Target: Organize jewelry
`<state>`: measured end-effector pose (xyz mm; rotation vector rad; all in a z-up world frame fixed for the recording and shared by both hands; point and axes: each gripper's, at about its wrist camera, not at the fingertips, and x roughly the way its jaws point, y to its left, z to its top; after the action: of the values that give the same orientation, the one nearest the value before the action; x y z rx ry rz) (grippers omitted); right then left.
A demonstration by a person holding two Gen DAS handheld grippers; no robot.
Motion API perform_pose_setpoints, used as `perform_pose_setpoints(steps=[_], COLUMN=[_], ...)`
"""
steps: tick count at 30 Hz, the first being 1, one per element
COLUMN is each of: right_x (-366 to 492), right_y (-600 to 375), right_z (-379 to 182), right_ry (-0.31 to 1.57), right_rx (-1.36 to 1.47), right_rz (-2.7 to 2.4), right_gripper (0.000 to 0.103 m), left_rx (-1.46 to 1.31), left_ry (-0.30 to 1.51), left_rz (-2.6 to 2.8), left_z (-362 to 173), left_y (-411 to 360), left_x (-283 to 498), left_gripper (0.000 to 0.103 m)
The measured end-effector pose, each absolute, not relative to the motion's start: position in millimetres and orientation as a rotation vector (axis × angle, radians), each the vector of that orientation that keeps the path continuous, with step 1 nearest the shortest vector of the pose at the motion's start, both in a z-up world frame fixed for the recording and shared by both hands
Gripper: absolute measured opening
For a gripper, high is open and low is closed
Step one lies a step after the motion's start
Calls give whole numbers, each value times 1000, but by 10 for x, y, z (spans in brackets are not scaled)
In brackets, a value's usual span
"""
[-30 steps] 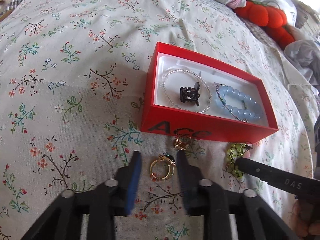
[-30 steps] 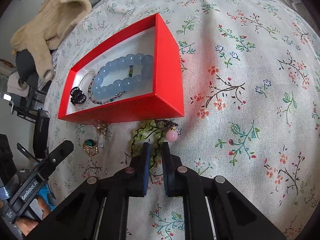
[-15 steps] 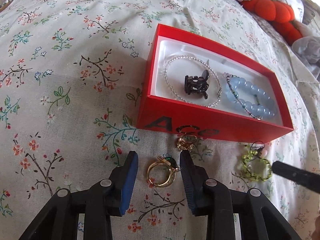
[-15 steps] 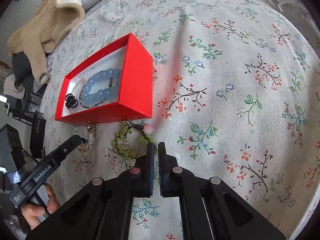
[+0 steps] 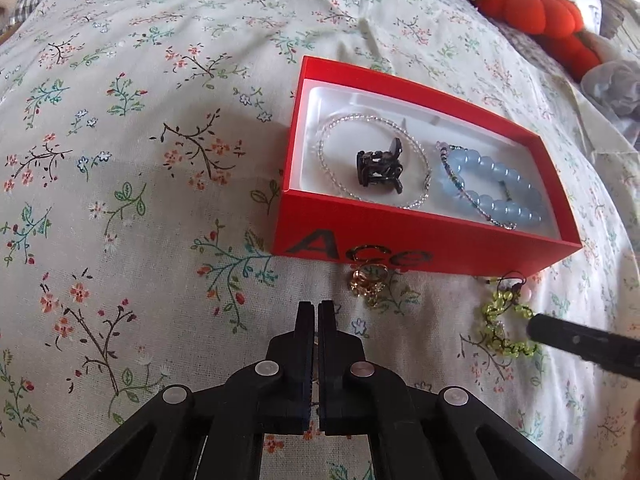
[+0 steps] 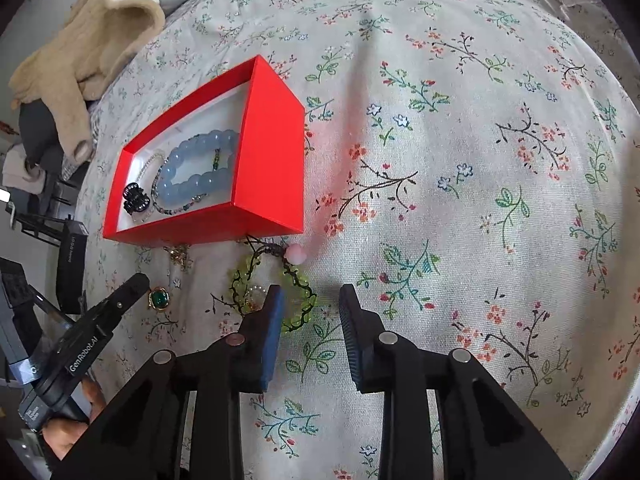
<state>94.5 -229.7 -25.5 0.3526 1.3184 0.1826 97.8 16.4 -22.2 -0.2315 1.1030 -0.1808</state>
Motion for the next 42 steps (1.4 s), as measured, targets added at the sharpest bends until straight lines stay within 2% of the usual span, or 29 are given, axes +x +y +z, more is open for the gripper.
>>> perform_pose_setpoints(steps=[2,3,4,5,6,7,14,15,17,24,30,36,42], right_x=[945,935,921,910,906,911,917,915,904,854,852,903,979], right_y=[-2258,-2254,-2242,-2221,-2205,-2202,-2277,-2277,-2273,-2301,-2369,-2344,-2232], right_z=[-287,-306,-315,-307,-300,-297,-122,-63,73,540,849,1053,1134], right_ry=[1304,1291,1278,1267,1264,1265,1250,1240,1214,1125,1061,1020,1012], right_rx=[337,340,326,293,267,266,366,374,380,390,420,437,444], right_rz=[182,182,179,168,159,164,236,251,274,312,327,337,360], right_gripper=[31,30,28,24,15,10,7,7,7,7,7,7,7], left_rx=[-248,-253,-254,-254,-252,-245,-220,-219,-203,-206,-220,-270,-338], left_ry=[1093,1091,1089,1086,1084,1090,1190,1189,1190,1192,1128,1045,1020], left_rz=[-194,-202,-209,-214,-217,-219,-199,-199,-178,-181,-236,-316,-295], left_z=[-197,-185,-174,-164,-159,-165,-390,-398,-396,-335,-17,351,464], left_y=[171,168,161,152,138,124,91,93,100,111,68,30,82], left_x=[976,973,969,963,957,959,989,992,996,985,940,997,1180], left_gripper=[0,6,22,31,43,48,48,45,30,30,30,30,30])
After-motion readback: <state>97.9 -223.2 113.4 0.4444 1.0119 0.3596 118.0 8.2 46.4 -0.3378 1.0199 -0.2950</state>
